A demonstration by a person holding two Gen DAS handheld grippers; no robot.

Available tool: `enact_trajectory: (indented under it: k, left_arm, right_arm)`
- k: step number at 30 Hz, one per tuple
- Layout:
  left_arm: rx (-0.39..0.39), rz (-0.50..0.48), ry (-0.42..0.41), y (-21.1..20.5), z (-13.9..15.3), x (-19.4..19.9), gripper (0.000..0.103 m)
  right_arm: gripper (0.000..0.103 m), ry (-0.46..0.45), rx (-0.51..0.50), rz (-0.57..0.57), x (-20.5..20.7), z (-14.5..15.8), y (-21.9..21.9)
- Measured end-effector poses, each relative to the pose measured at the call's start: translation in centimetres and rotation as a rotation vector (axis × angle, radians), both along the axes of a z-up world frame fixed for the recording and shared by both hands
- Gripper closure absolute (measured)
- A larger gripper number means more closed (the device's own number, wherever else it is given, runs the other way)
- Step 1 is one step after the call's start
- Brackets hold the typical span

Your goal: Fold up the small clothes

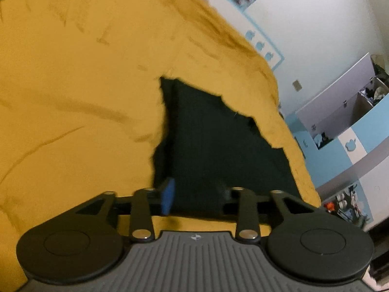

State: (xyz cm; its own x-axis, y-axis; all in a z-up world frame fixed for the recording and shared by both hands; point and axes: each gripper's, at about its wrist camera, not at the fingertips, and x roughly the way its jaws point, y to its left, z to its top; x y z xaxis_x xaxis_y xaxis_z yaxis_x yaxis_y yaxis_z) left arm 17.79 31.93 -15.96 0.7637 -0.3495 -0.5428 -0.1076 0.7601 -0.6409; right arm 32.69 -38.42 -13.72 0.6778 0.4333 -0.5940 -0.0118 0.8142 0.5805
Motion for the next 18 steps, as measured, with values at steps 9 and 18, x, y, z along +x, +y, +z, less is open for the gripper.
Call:
enact_trajectory:
  k: [9, 18]
  left_arm:
    - [-0.336, -0.012, 0.015, -12.2, -4.0, 2.3, 0.042]
    - [-0.341, 0.111, 0.138, -17.0, -7.4, 7.1, 0.040]
  right_arm:
    - [0.035, 0.175, 0.329, 0.203, -4.1, -3.4, 14.1]
    - [0.040, 0.298, 0.384, 0.104, -2.3, -6.9, 20.0]
